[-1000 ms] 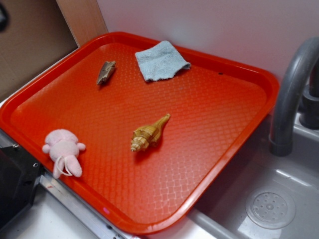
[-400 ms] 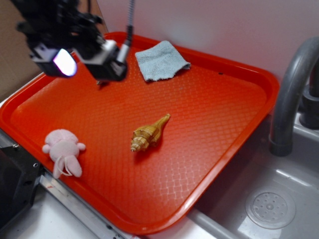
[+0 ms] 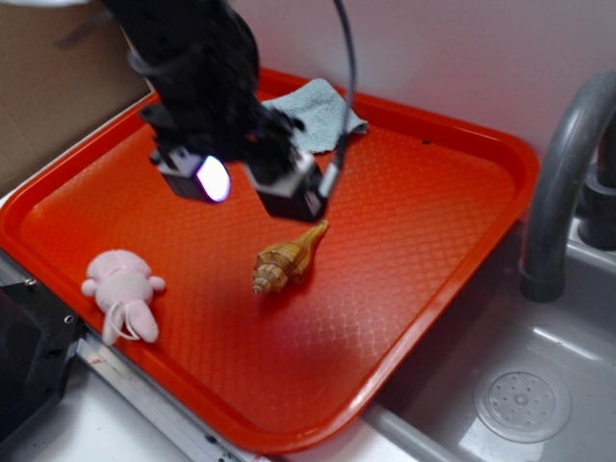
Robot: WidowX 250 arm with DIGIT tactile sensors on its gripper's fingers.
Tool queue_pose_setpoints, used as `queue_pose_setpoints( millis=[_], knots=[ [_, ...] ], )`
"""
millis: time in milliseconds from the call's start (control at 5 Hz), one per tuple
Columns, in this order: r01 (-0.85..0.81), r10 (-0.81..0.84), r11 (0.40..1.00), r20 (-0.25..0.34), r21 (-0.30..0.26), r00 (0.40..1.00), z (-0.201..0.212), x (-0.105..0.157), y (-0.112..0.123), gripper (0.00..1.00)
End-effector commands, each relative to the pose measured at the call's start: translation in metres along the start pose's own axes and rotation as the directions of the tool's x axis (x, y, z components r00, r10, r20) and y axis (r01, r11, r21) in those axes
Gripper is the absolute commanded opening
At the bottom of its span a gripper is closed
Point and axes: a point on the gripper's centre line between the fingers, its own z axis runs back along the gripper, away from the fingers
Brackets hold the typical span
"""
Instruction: Grab the shell.
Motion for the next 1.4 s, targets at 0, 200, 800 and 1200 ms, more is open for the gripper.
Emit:
queue_pose_setpoints(
  millis=[0,200,800,1200],
  knots=[
    [0.069,-0.068,0.997,-0.035,0.043,0.997,-0.038,0.002,-0.008,1.0],
    [0.091,-0.086,0.993,-0.065,0.082,0.994,-0.055,0.001,-0.006,1.0],
    [0.123,-0.115,0.989,-0.098,0.079,0.988,-0.073,-0.008,-0.001,0.0],
    [0.166,-0.163,0.984,-0.056,0.064,0.985,-0.006,0.021,0.038,0.0]
  ],
)
